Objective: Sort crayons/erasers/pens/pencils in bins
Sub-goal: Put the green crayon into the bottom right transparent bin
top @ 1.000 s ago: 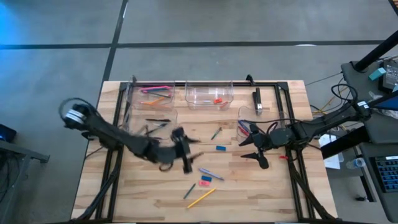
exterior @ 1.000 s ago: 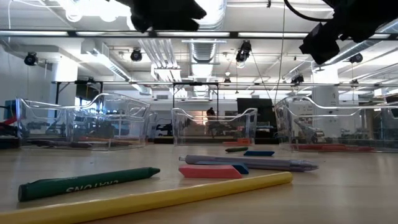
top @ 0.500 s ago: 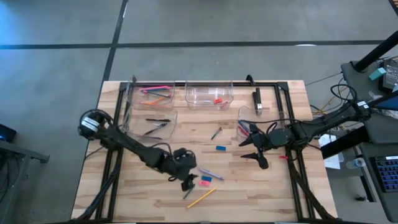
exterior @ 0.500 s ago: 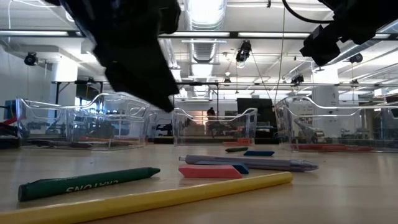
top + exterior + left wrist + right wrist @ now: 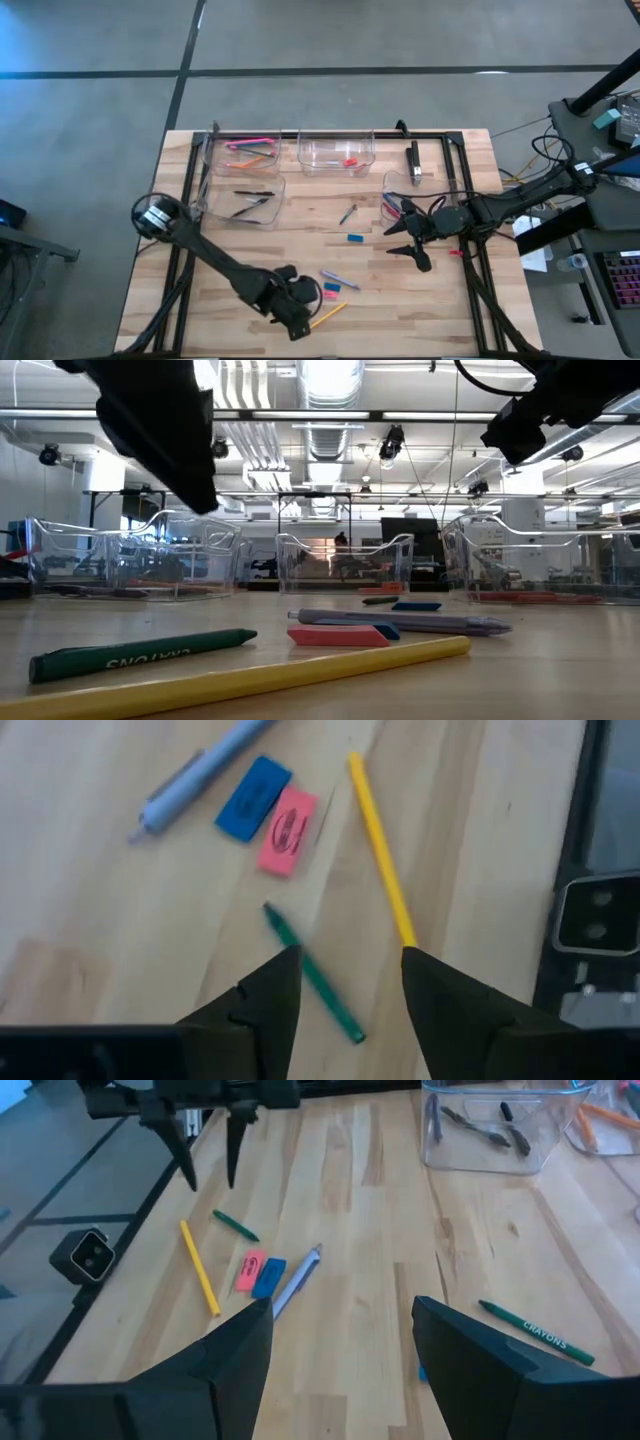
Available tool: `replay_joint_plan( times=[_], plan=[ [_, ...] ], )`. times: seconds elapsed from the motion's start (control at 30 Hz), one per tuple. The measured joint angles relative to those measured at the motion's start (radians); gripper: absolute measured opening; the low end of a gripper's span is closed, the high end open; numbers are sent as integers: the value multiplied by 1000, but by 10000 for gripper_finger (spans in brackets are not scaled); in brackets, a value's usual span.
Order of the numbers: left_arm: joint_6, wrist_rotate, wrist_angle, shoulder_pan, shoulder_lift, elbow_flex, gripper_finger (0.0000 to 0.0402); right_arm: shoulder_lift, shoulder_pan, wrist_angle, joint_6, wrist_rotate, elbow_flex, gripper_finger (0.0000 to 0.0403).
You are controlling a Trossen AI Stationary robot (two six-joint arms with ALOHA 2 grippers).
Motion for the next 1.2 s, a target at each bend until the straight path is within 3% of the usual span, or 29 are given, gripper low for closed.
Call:
replay_joint_plan(
  times=[0.8,0.9,1.03,1.2],
  plan=[
    [-19,44,52,-13,145,-33,157,0,0,0,16,-2,0,228],
    [-15,56,-33,-17,172,-24,157,0,0,0,16,-2,0,228],
    [-31,67,-276,-22,197,-33,157,0,0,0,16,-2,0,228],
    [-35,44,-379,-22,195,-34,137,0,0,0,16,-1,0,228]
  ],
)
